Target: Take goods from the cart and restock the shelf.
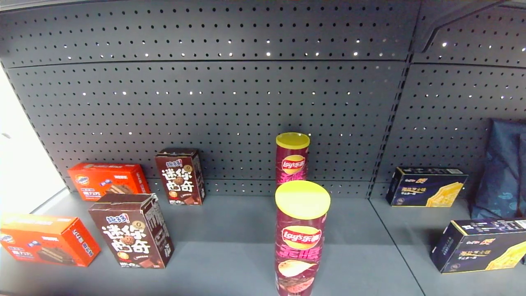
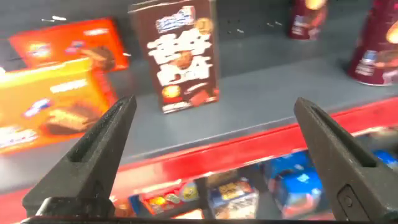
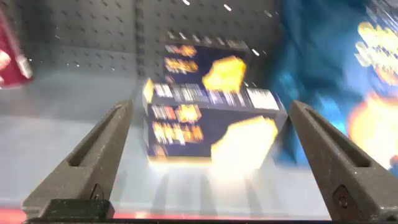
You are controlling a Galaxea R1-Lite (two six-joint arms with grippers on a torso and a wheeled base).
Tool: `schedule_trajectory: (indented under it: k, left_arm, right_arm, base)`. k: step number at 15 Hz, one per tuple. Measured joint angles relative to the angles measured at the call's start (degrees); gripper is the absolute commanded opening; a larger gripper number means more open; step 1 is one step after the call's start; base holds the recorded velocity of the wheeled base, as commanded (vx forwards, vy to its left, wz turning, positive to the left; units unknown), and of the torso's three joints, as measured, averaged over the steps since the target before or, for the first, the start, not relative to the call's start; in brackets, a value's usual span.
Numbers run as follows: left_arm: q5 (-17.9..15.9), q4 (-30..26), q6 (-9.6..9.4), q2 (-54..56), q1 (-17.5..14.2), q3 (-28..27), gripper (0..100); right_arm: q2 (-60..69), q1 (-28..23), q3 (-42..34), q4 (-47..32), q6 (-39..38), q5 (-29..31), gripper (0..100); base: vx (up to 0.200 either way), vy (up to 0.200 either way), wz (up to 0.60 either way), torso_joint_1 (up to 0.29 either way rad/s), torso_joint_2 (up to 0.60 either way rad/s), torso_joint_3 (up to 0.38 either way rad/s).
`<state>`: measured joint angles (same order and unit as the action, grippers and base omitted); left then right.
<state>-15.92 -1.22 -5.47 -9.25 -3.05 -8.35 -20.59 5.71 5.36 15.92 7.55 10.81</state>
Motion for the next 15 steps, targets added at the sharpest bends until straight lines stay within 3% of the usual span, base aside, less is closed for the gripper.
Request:
schedule_trajectory:
  k: [1,3,5,8,9,11,13,15]
  left_arm:
    - [2.5,-1.0,-0.16,1.8,-0.1,0.6,100]
    - [3.4,-1.0,-0.44,3.8,-0.2,2.1,100]
    - [3.7,2.1,-0.55,4.7,-0.2,4.3,100]
    - [1.5,4.2,0.15,5.4,1.0,7.8,100]
    - [0.2,4.1,1.62,5.8,2.2,8.0,100]
    - [-0.4,4.1,2.63,6.7,3.0,8.1,100]
    - [1.1,4.1,2.63,7.9,3.0,8.2,100]
    - [8.0,4.1,2.04,8.7,2.9,8.3,100]
  right_arm:
    - [4.5,-1.4,-1.4,-3.9,-0.9,0.1,100]
    - [12.9,-4.1,-3.4,-12.2,-6.6,-0.7,100]
    - [17.2,-5.3,-4.4,-13.2,-7.4,-6.1,100]
    - [19.7,-5.7,-4.7,-13.3,-4.5,-10.6,100]
    - [20.1,-5.7,-4.7,-13.3,-4.5,-10.2,100]
    - [20.4,-5.7,-4.8,-13.3,-4.5,-7.8,100]
    - [20.6,-5.7,-4.8,-13.4,-4.3,-4.2,100]
    - [20.6,-5.7,-4.7,-13.7,-4.2,-3.0,100]
  base:
    - [0.0,0.0,0.0,0.0,0.0,0.0]
    - [0.0,0.0,0.0,0.0,0.0,0.0]
    - [0.0,0.0,0.0,0.0,0.0,0.0]
    - [0.0,0.0,0.0,0.0,0.0,0.0]
    - [0.0,0.0,0.0,0.0,0.0,0.0]
    - [0.0,0.0,0.0,0.0,0.0,0.0]
    - [0.0,0.0,0.0,0.0,0.0,0.0]
    - [0.0,0.0,0.0,0.0,0.0,0.0]
